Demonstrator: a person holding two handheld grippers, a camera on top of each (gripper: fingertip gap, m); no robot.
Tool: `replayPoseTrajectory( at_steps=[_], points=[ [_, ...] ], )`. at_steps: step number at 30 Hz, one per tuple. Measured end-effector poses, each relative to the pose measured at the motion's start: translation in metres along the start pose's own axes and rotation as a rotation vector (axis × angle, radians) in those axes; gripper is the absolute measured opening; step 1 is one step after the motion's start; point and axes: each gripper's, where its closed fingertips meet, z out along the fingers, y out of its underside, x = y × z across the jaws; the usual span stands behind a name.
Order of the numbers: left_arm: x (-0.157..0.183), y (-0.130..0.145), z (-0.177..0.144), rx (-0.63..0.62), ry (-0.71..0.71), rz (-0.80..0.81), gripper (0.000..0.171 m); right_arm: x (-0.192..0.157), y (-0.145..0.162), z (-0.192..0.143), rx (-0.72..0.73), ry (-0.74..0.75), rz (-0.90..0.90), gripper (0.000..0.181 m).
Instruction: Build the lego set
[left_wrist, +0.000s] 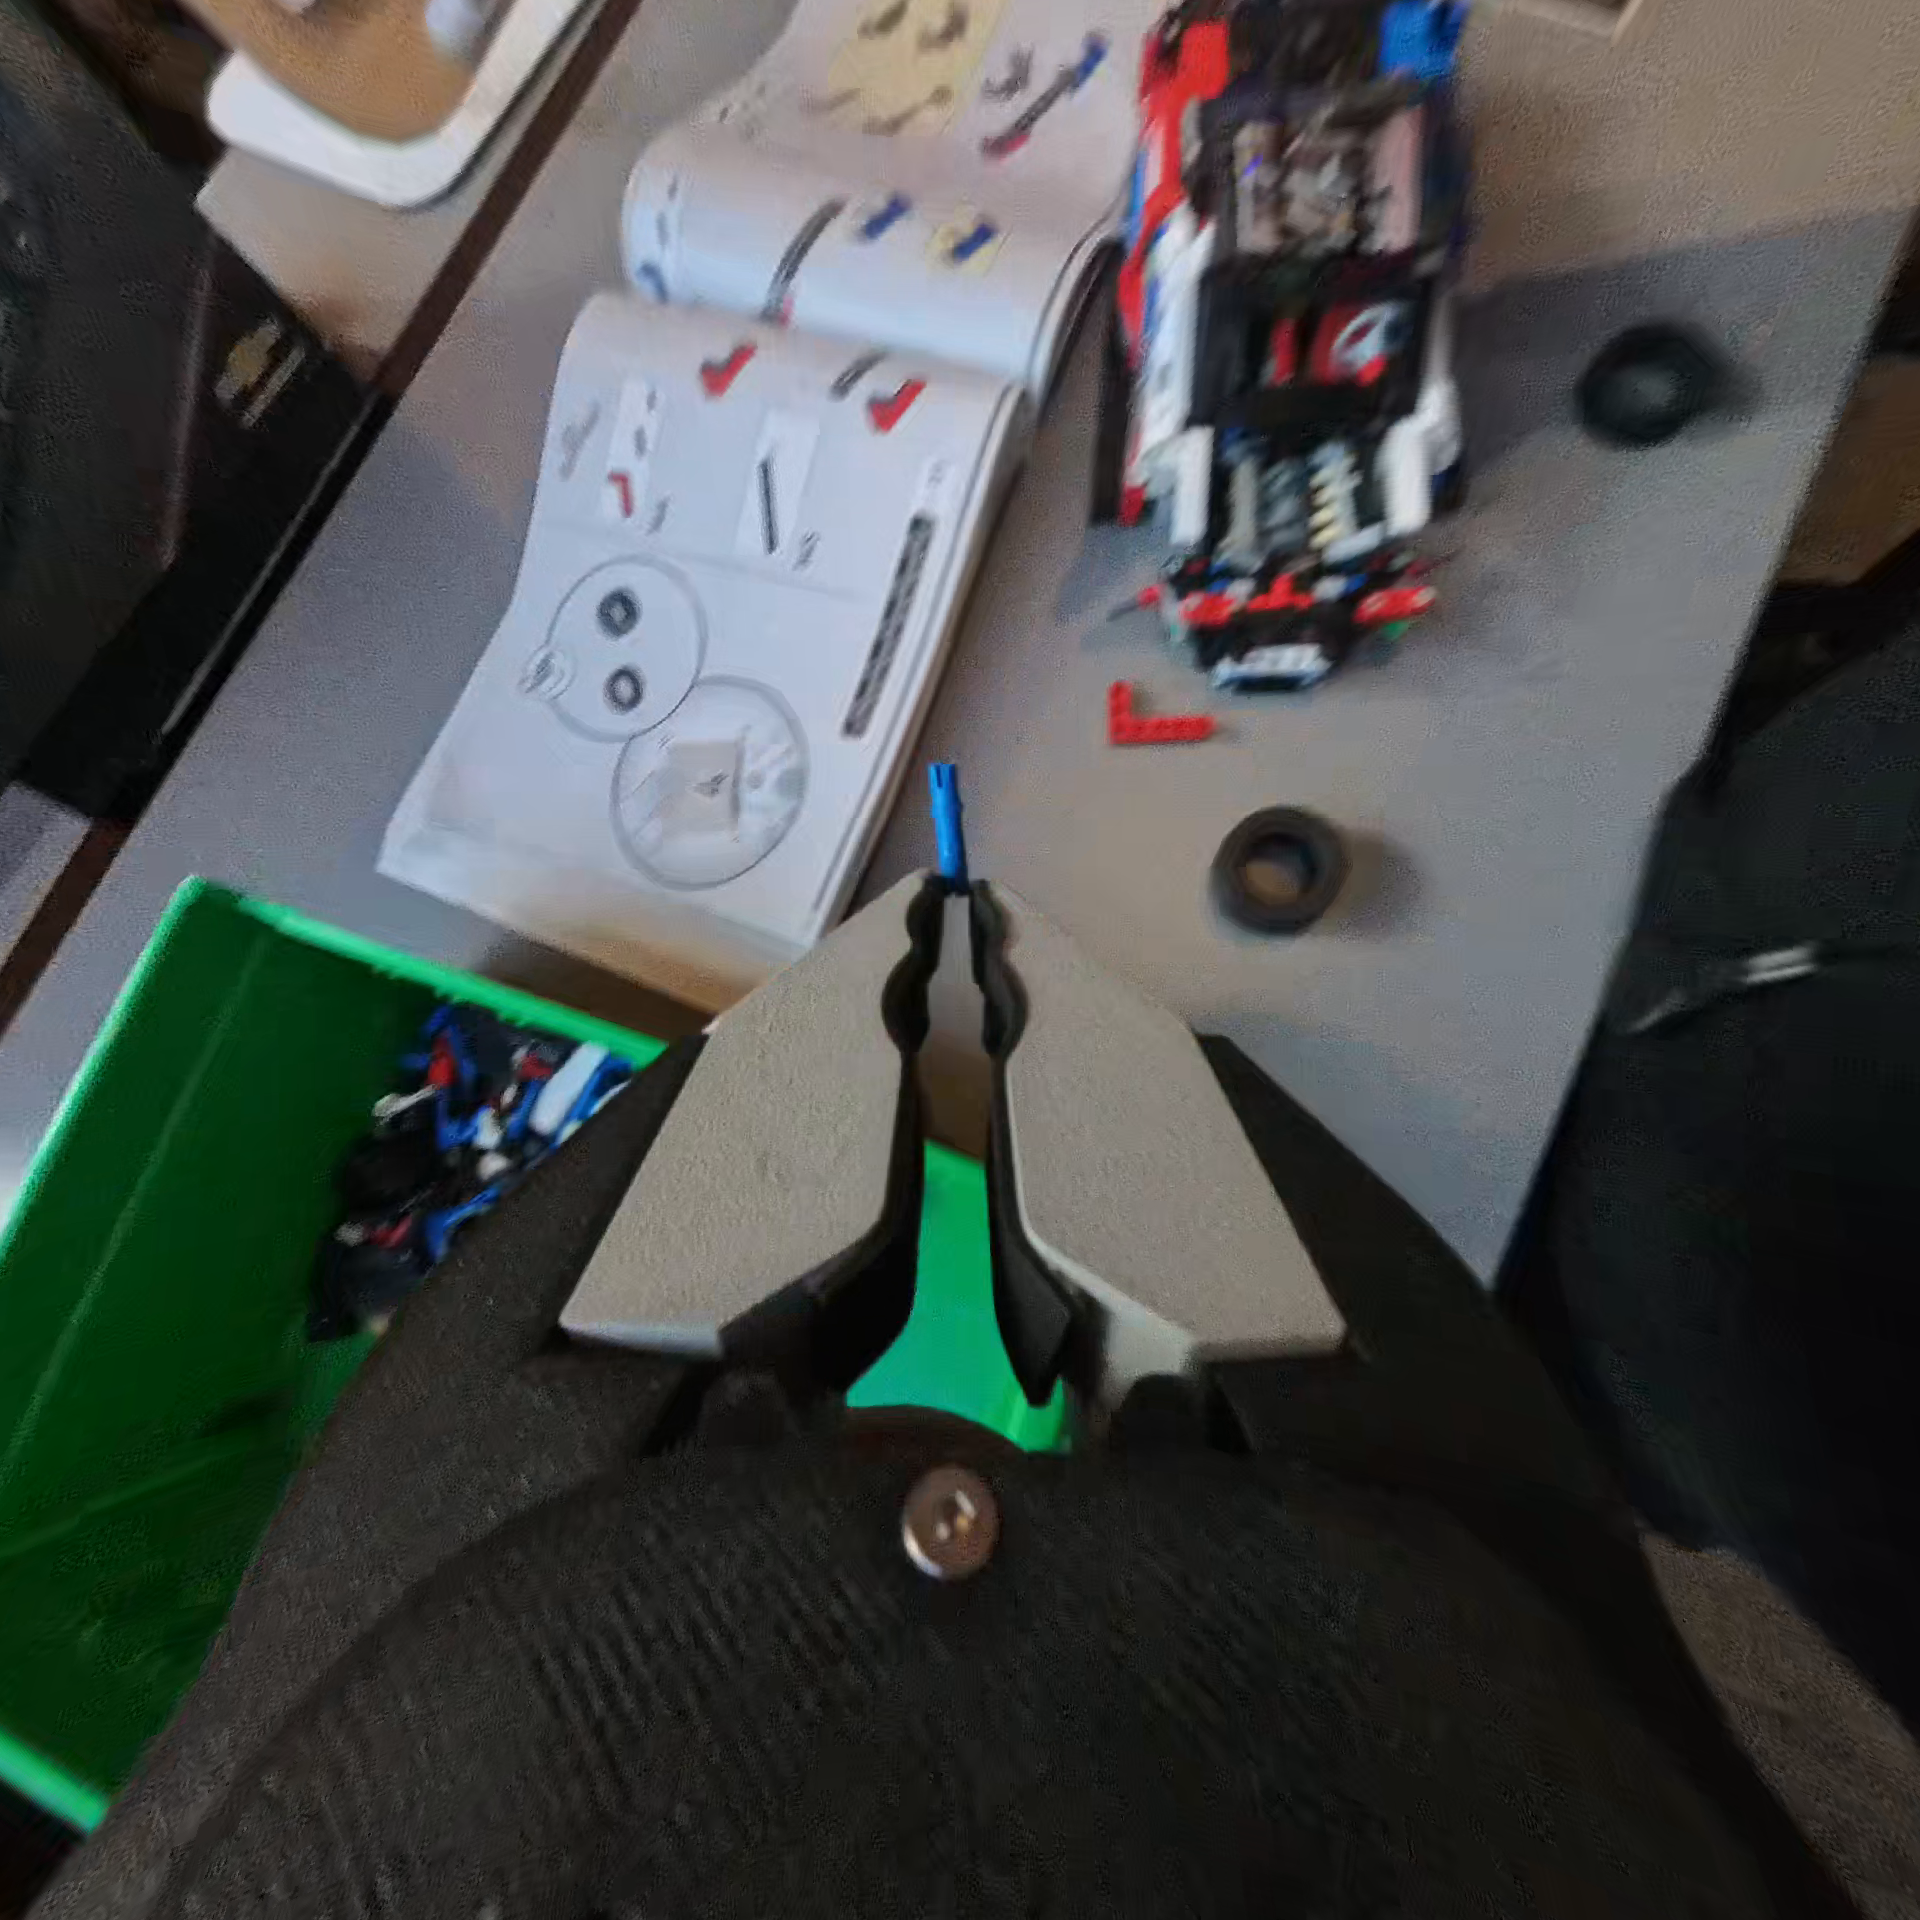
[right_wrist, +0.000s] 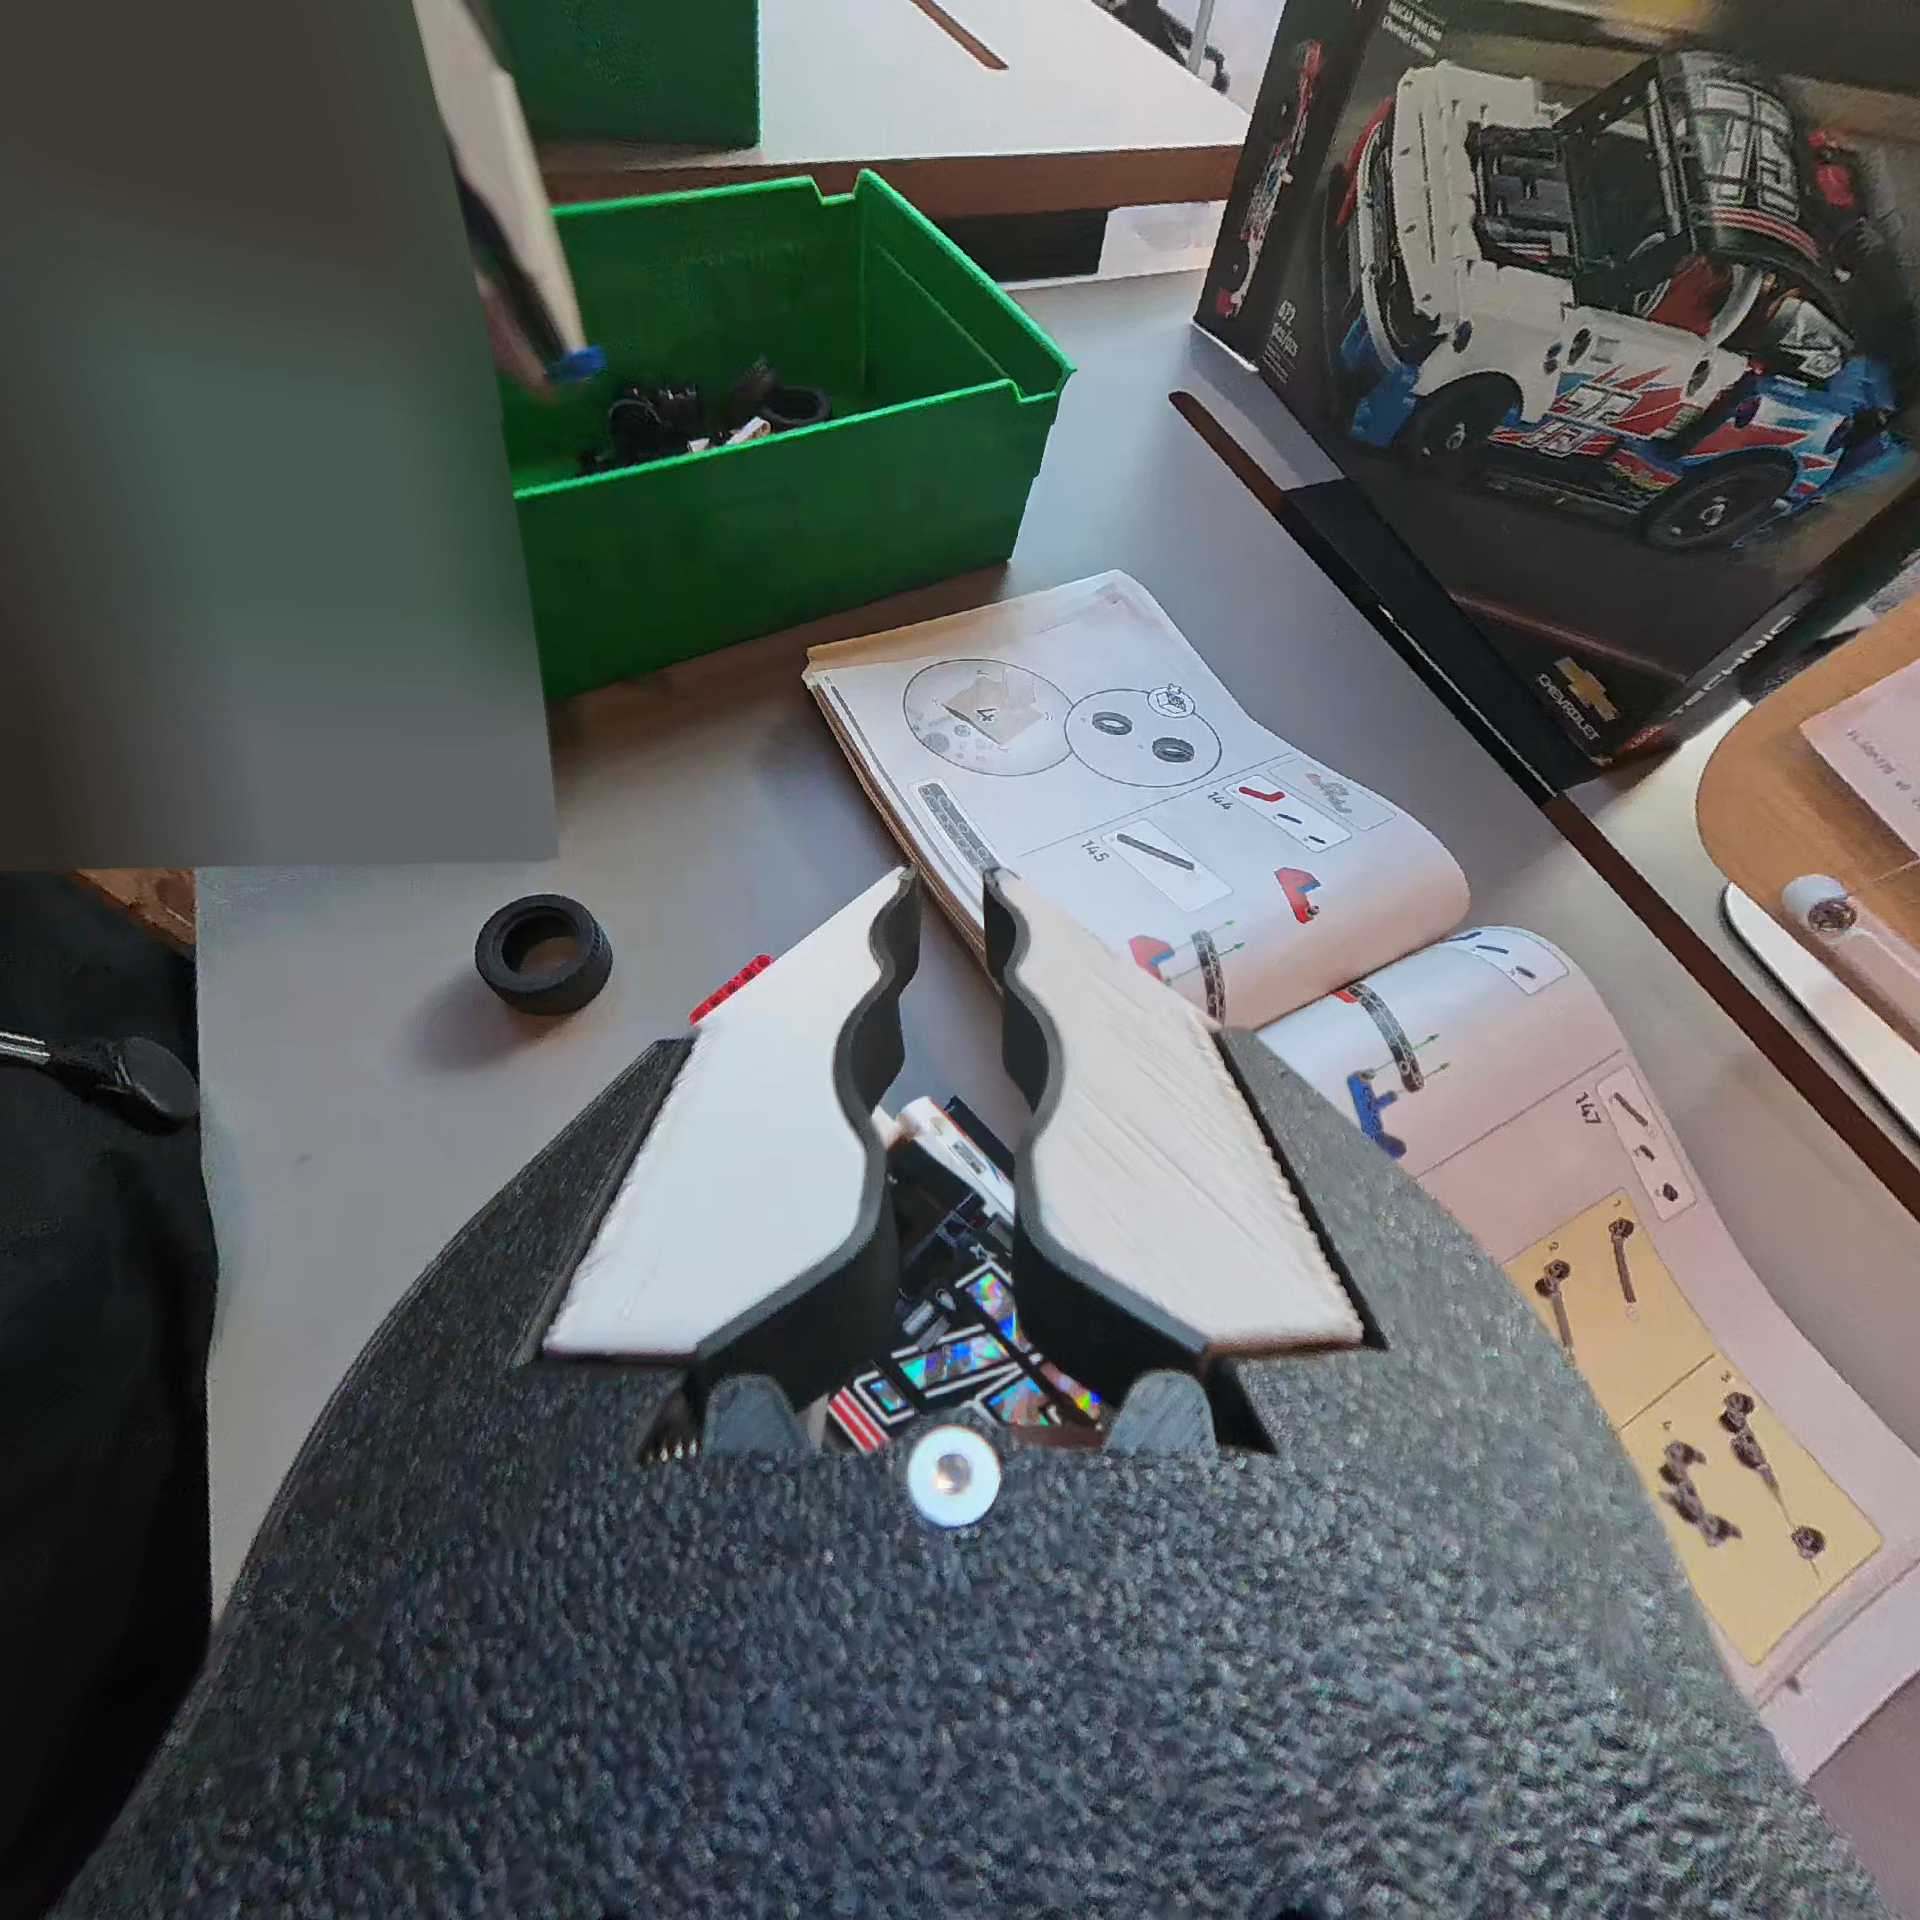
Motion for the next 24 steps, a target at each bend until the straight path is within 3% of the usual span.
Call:
replayPoseTrajectory(
  at_steps=[2,3,6,8,10,12,14,16,20,24],
  points=[
    [0.052,-0.029,0.016,0.077,0.054,-0.039,0.003,-0.001,0.002,-0.006,0.026,-0.001,0.015,0.011],
    [0.063,-0.03,0.035,0.06,0.034,-0.054,0.003,-0.001,0.004,-0.009,0.038,0.001,0.021,0.011],
    [0.054,0.01,0.1,-0.139,-0.081,-0.128,0.003,-0.002,0.01,-0.015,0.052,-0.003,0.031,0.011],
    [0.057,0.042,0.133,-0.266,-0.062,-0.157,0.003,-0.003,0.015,-0.018,0.039,-0.005,0.023,0.011],
    [0.06,0.064,0.149,-0.366,-0.067,-0.164,0.003,-0.003,0.021,-0.021,0.024,0.002,0.01,0.011],
    [0.064,0.058,0.148,-0.349,-0.074,-0.166,0.003,-0.002,0.024,-0.024,0.021,-0.001,0.011,0.011],
    [0.065,0.058,0.148,-0.361,-0.086,-0.173,0.018,0.001,0.026,-0.026,0.023,0.002,0.018,0.011],
    [0.062,0.053,0.139,-0.337,-0.109,-0.2,0.03,0.004,0.028,-0.025,0.026,0.009,0.023,0.011],
    [0.057,0.021,0.076,-0.118,-0.069,-0.263,0.026,0.008,0.031,-0.024,0.009,0.019,0.033,0.011],
    [-0.039,0.035,-0.015,0.001,-0.327,-0.29,0.017,0.016,0.032,-0.019,-0.024,0.031,0.044,0.01]
  ],
)
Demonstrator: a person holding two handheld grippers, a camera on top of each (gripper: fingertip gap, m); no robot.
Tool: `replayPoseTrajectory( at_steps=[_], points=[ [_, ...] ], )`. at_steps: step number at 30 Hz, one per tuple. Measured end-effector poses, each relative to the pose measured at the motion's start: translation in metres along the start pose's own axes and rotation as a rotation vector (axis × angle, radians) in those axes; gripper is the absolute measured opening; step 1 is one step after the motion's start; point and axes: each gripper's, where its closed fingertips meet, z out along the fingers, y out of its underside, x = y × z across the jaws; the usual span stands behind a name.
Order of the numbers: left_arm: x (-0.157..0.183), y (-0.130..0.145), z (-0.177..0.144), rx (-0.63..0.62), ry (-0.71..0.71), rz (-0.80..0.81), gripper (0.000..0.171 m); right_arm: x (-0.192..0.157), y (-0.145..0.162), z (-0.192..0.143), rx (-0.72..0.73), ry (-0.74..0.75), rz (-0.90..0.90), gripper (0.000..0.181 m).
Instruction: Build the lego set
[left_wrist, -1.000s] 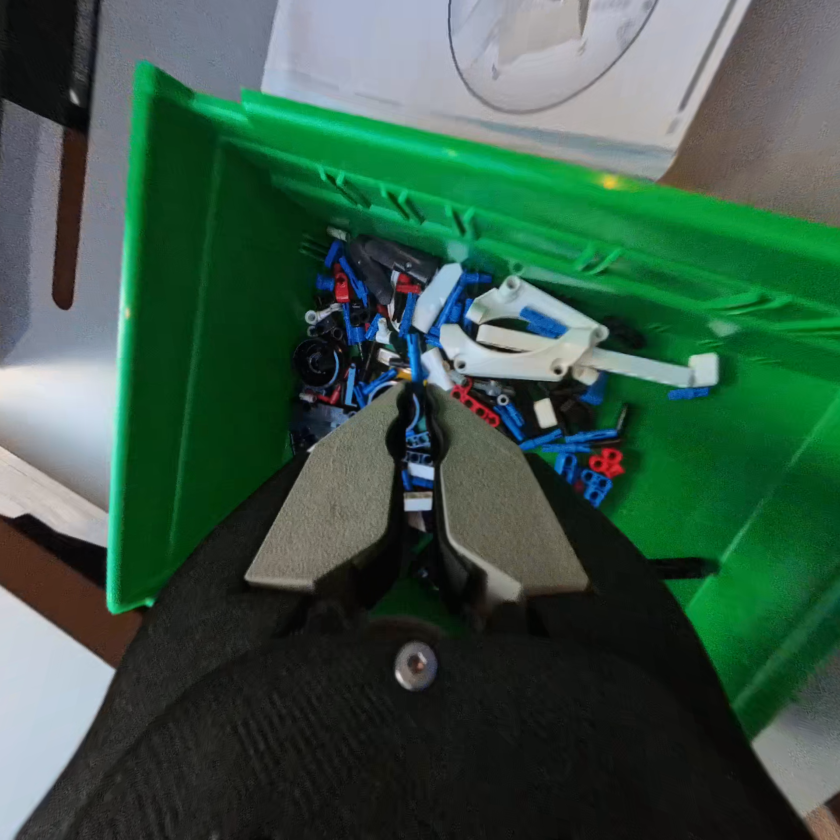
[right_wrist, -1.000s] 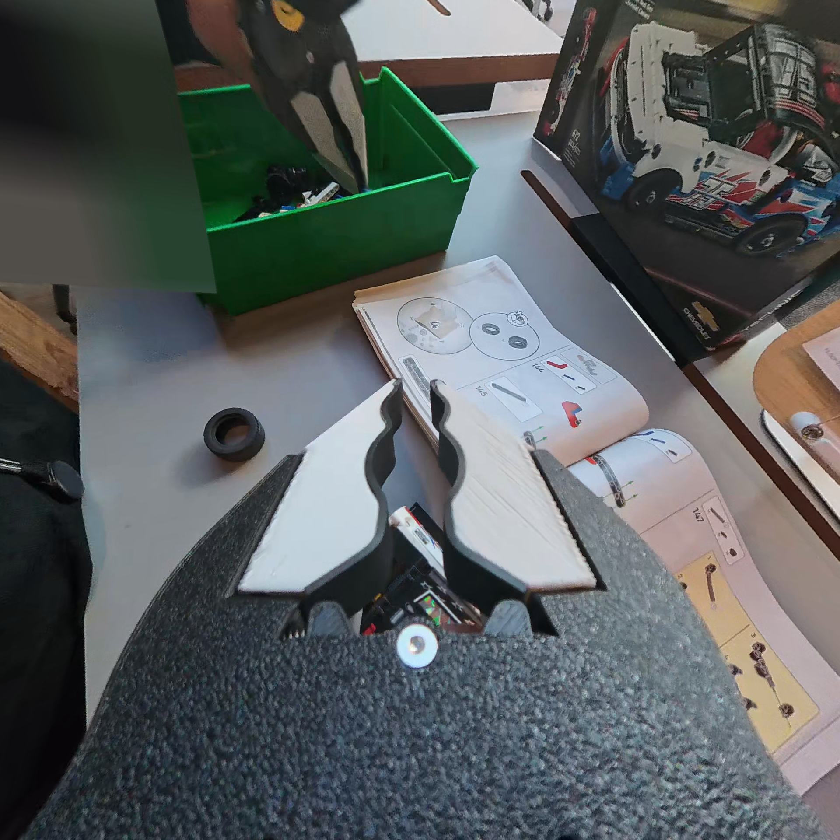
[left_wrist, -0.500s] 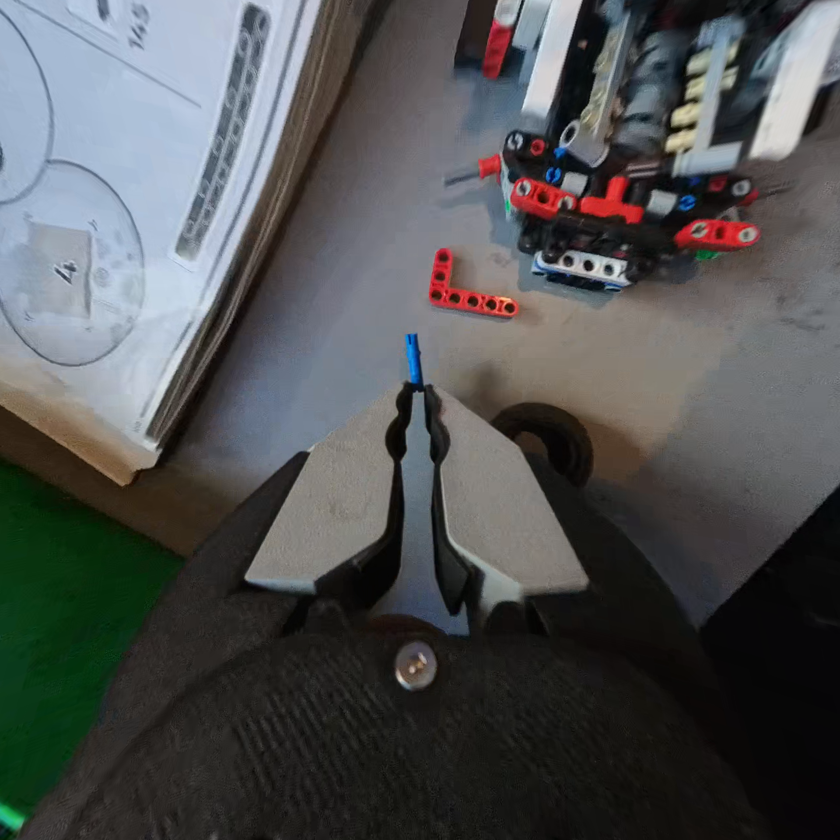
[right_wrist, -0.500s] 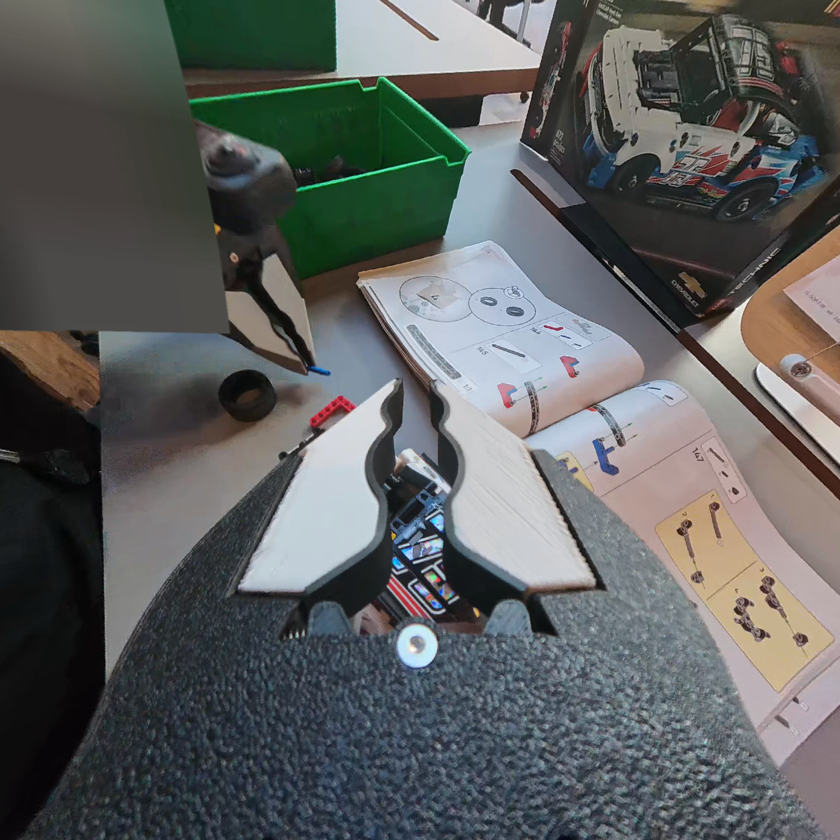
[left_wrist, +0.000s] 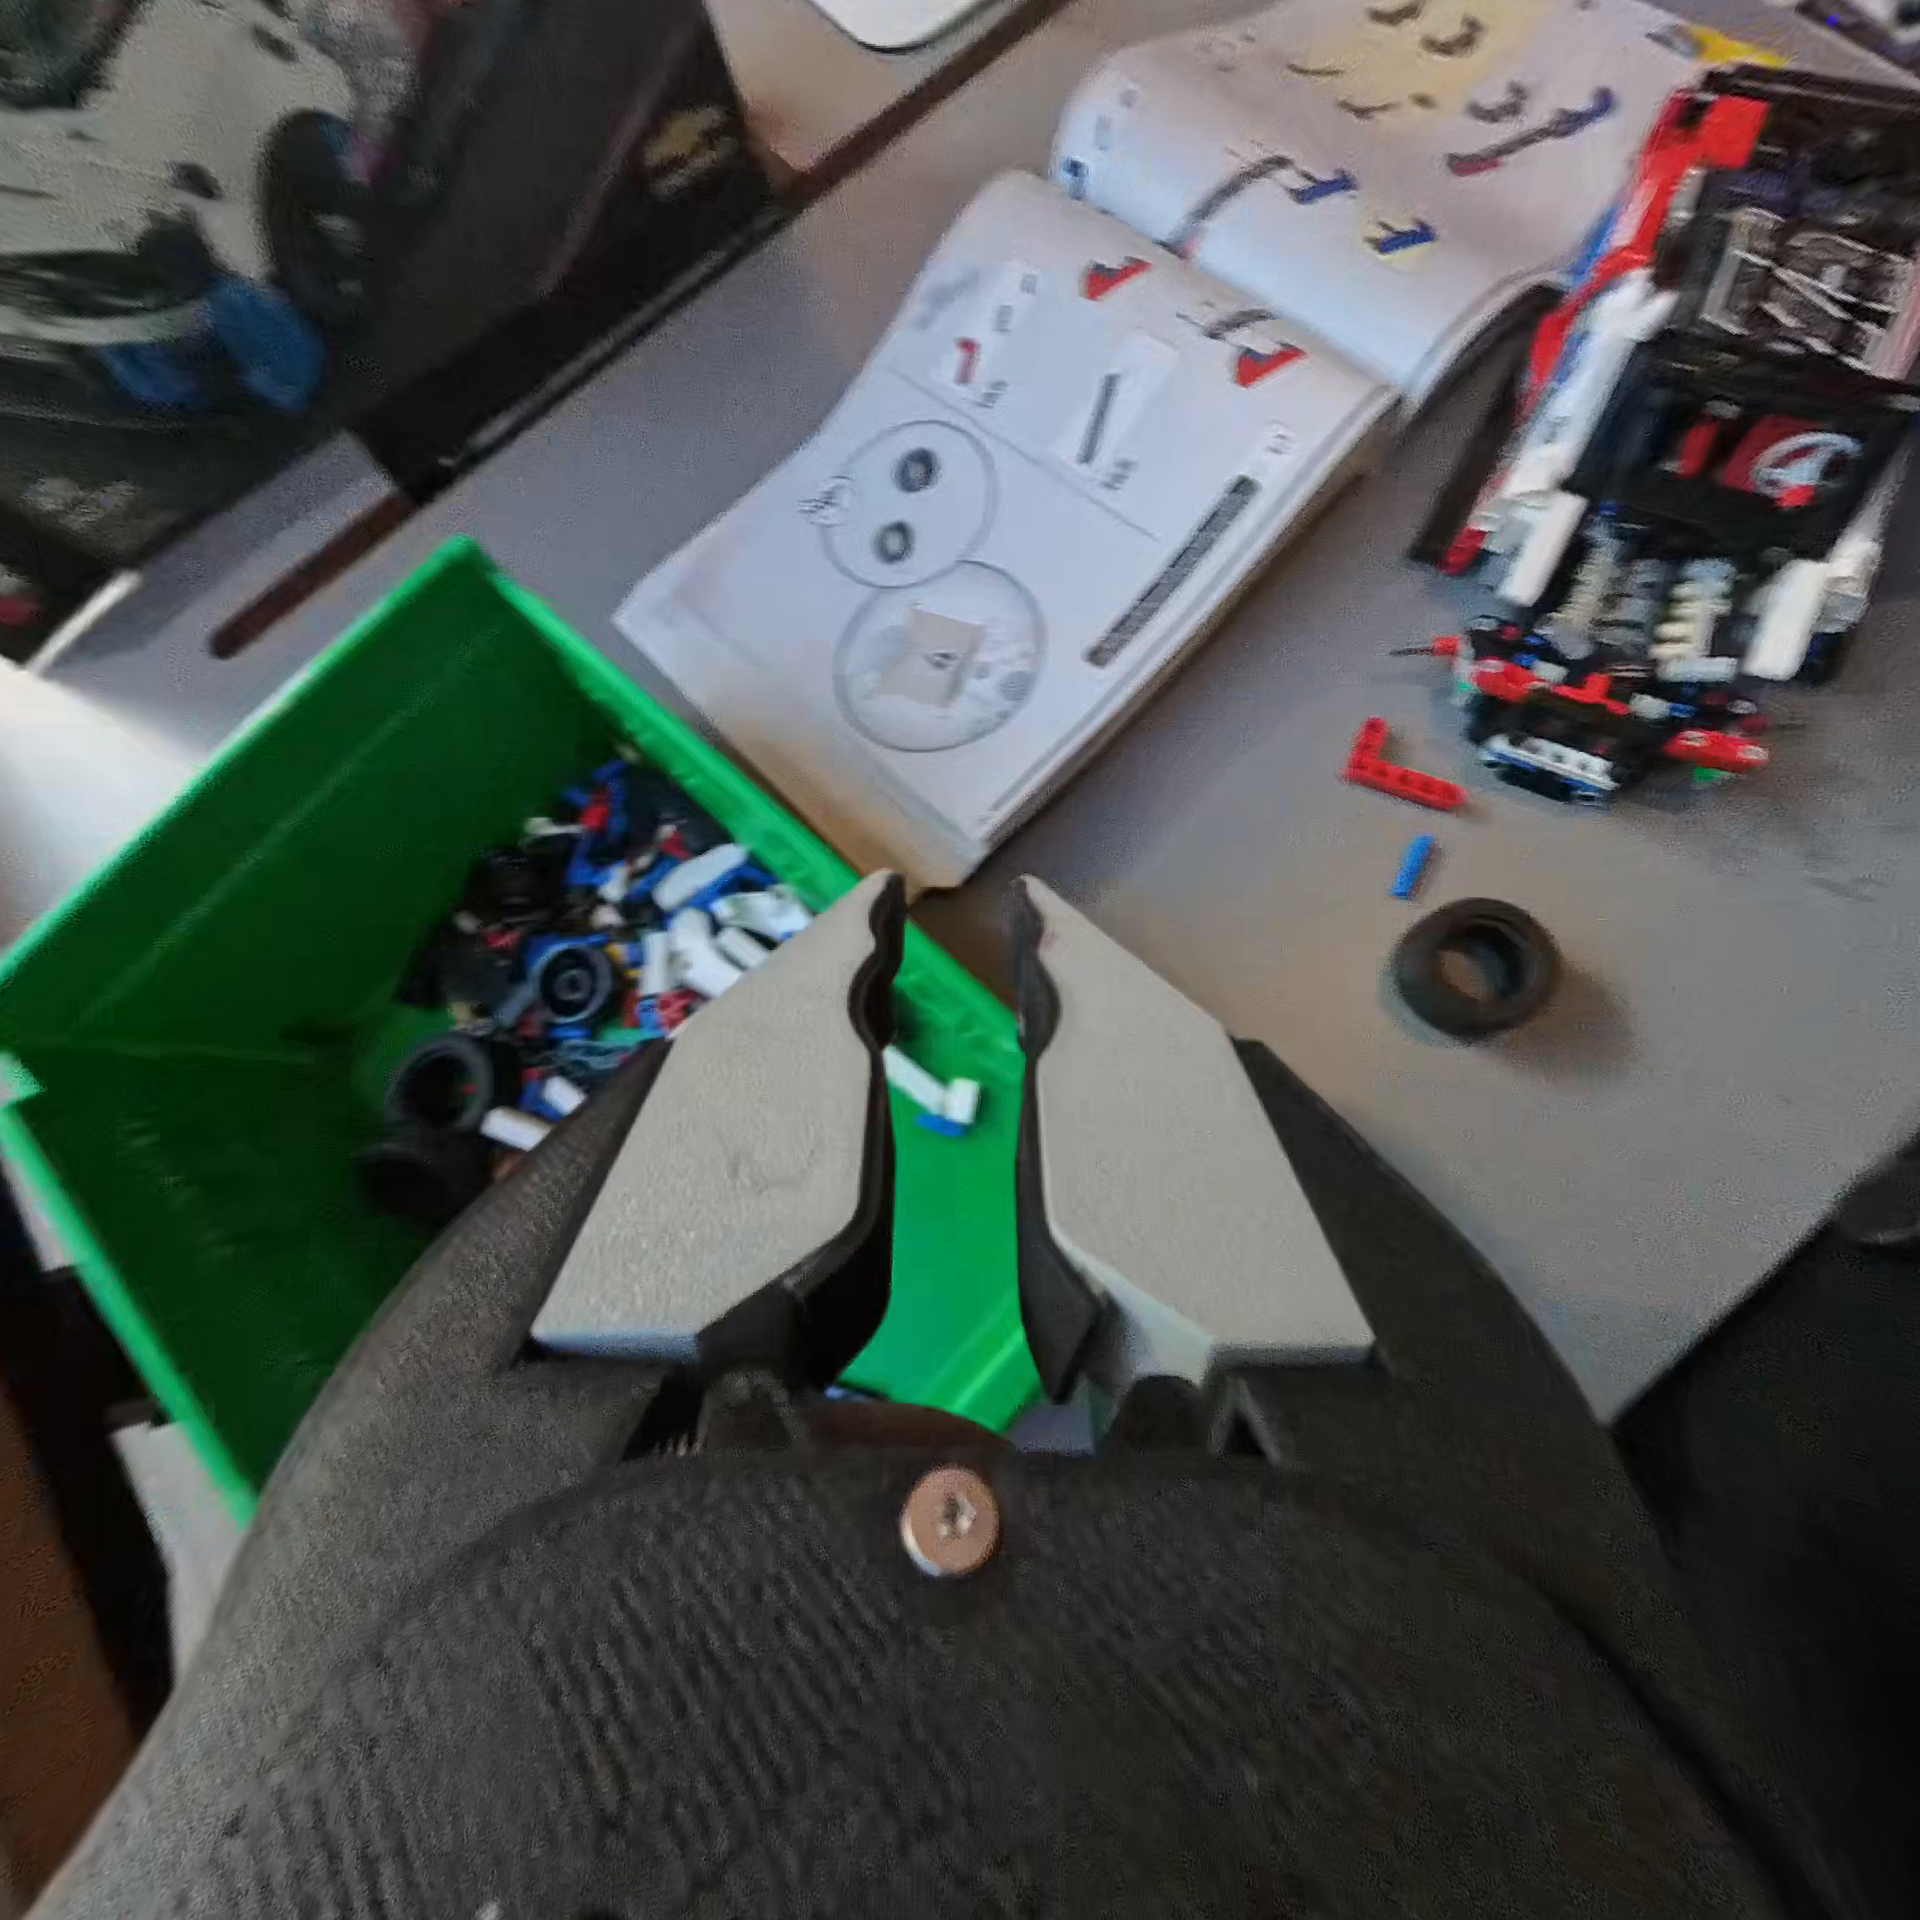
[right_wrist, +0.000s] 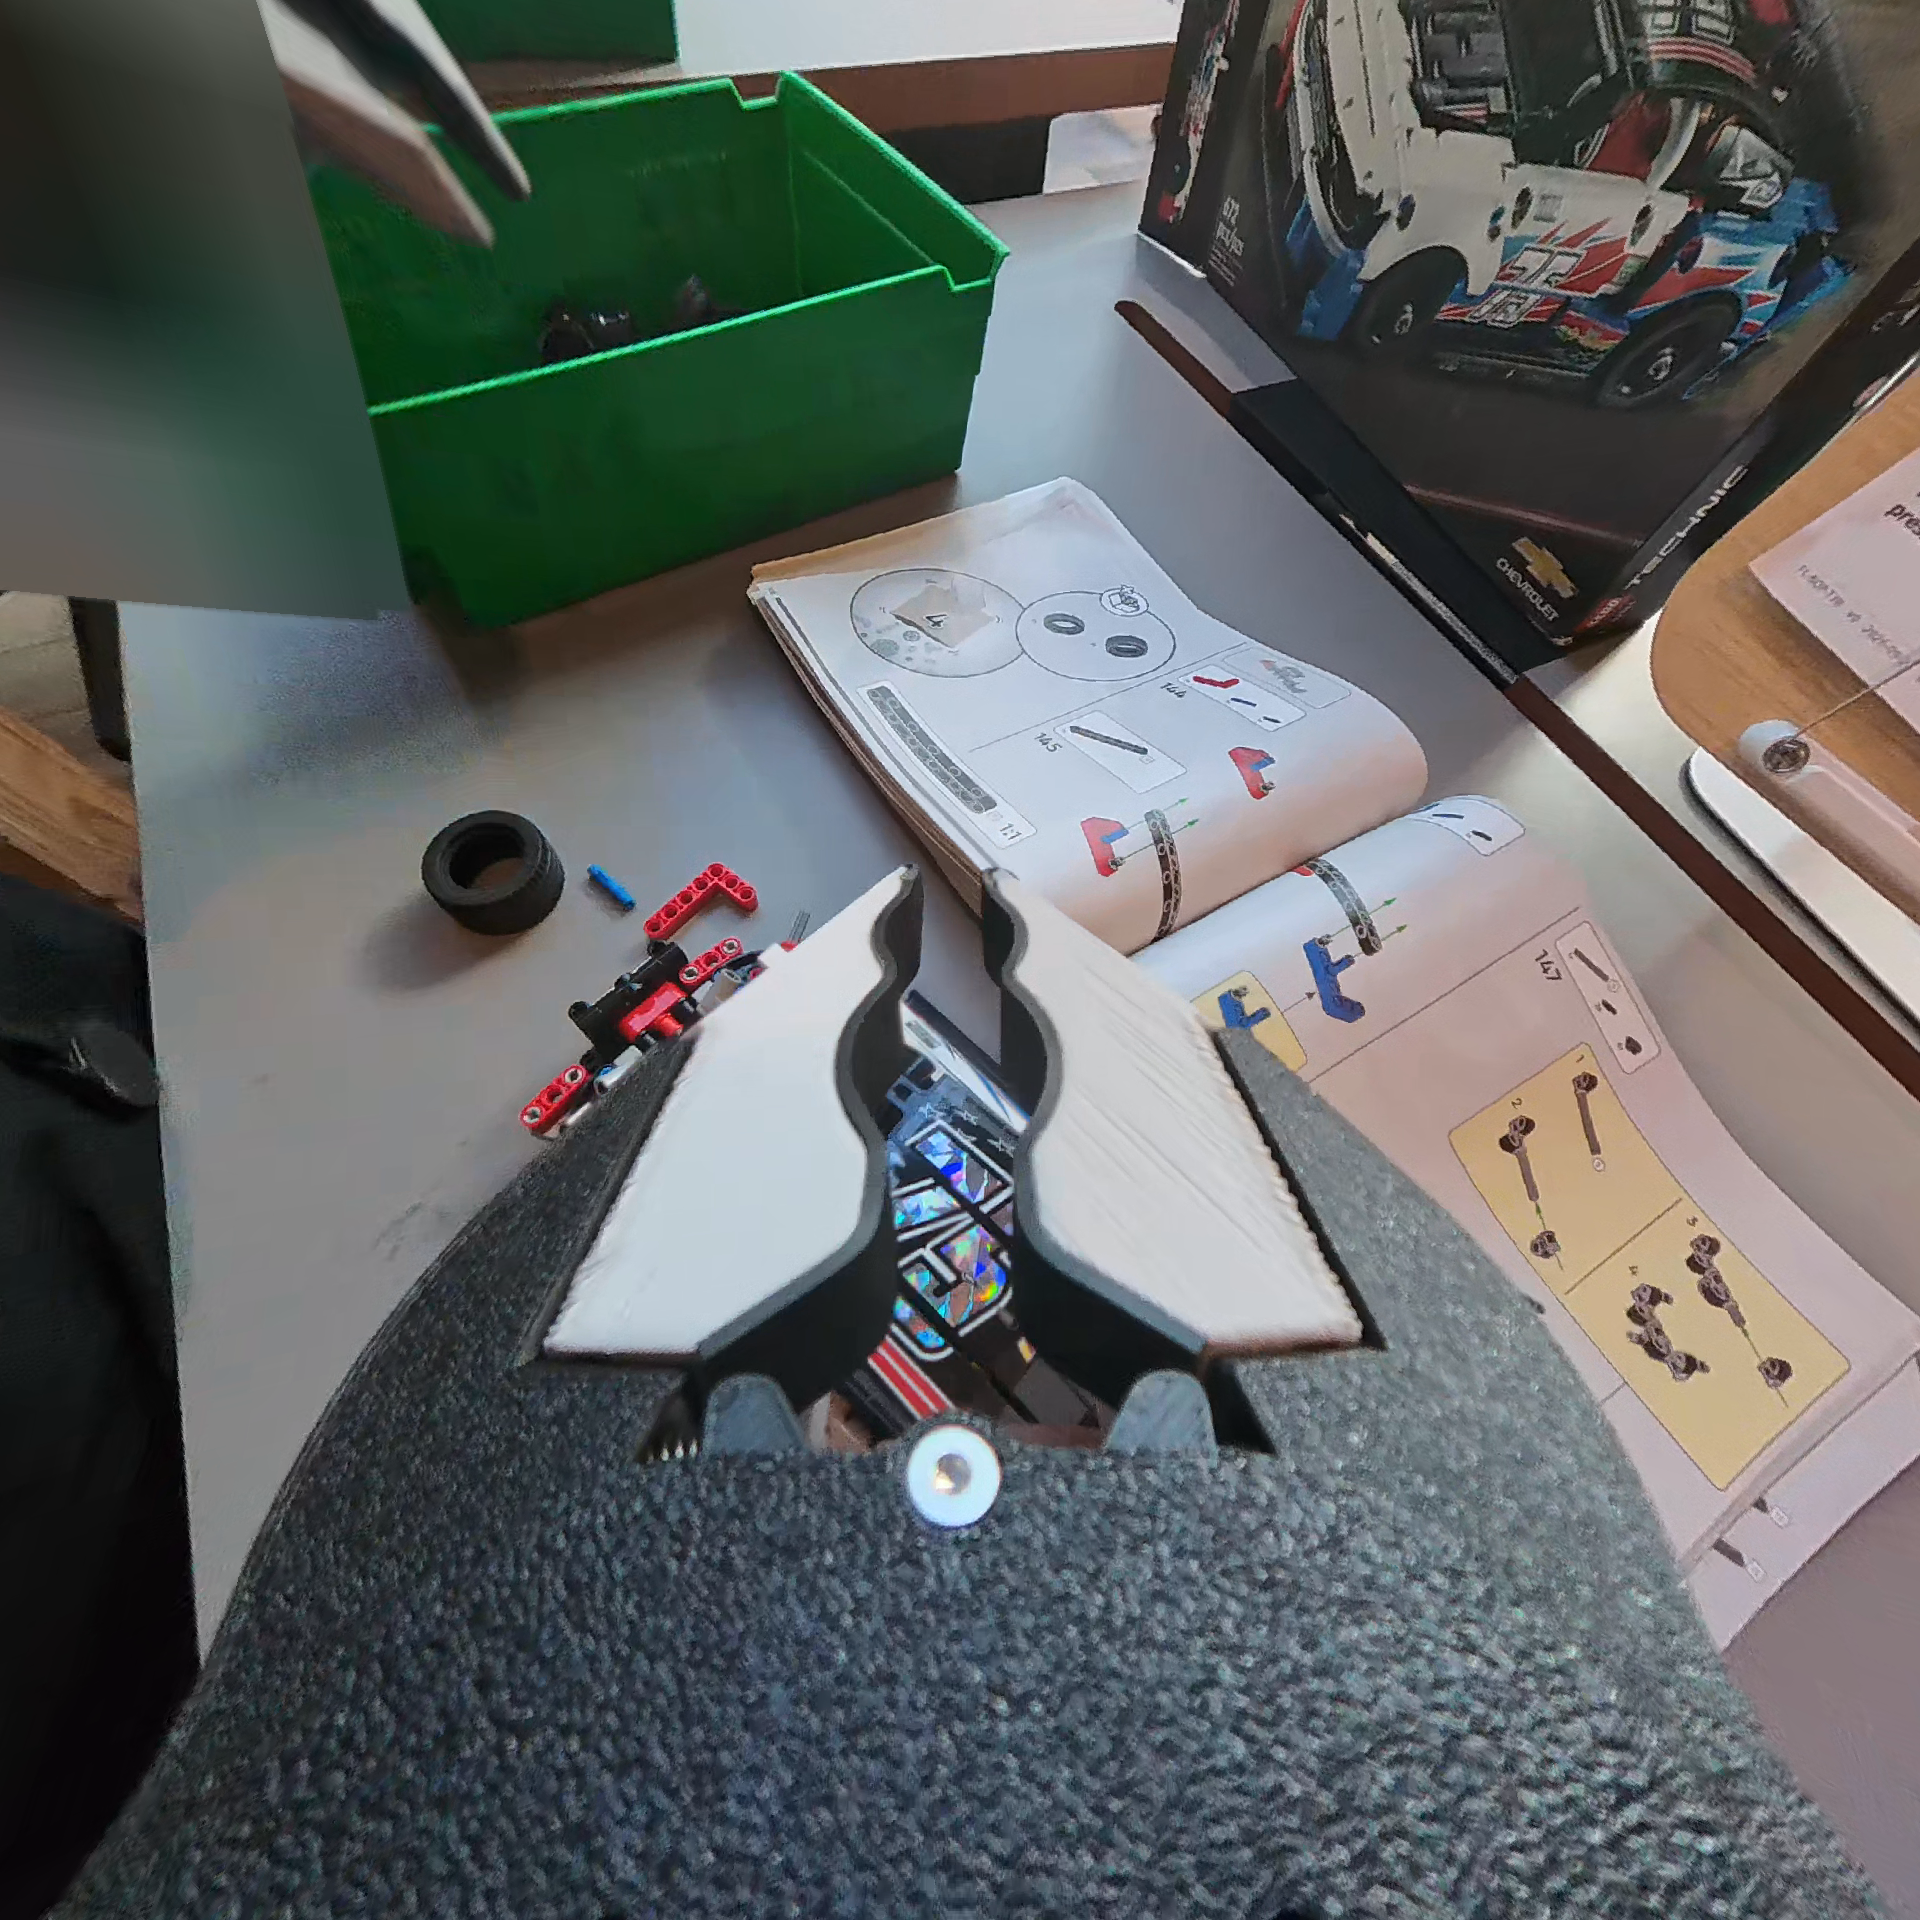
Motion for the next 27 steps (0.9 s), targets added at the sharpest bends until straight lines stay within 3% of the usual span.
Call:
replayPoseTrajectory(
  at_steps=[3,6,8,11,14,16,21,24,27],
  points=[
    [-0.088,0.026,0.01,-0.108,-0.102,-0.032,0.017,0.001,-0.011,0.009,0.001,-0.006,0.013,0.01],
    [-0.117,0.054,0.061,-0.283,0.03,-0.026,0.021,-0.005,-0.02,0.02,-0.015,-0.013,-0.011,0.011],
    [-0.129,0.065,0.099,-0.353,0.079,0.084,0.012,-0.01,-0.023,0.026,-0.034,-0.016,-0.025,0.011],
    [-0.162,0.091,0.127,-0.547,0.002,0.298,0.01,-0.014,-0.022,0.028,-0.06,-0.004,-0.032,0.011],
    [-0.157,0.088,0.132,-0.538,0.104,0.39,0.002,-0.014,-0.017,0.023,-0.081,0.012,-0.022,0.011],
    [-0.156,0.083,0.131,-0.57,0.1,0.382,0.01,-0.01,-0.012,0.02,-0.095,0.027,-0.014,0.011],
    [-0.116,0.064,0.136,-0.419,0.273,0.492,0.002,-0.003,-0.009,0.022,-0.098,0.022,0.007,0.011],
    [-0.117,0.076,0.147,-0.493,0.257,0.492,0.0,-0.004,-0.01,0.025,-0.095,0.011,-0.004,0.011],
    [-0.111,0.086,0.136,-0.545,0.296,0.484,0.0,-0.004,-0.008,0.025,-0.098,0.009,-0.006,0.011]
  ],
)
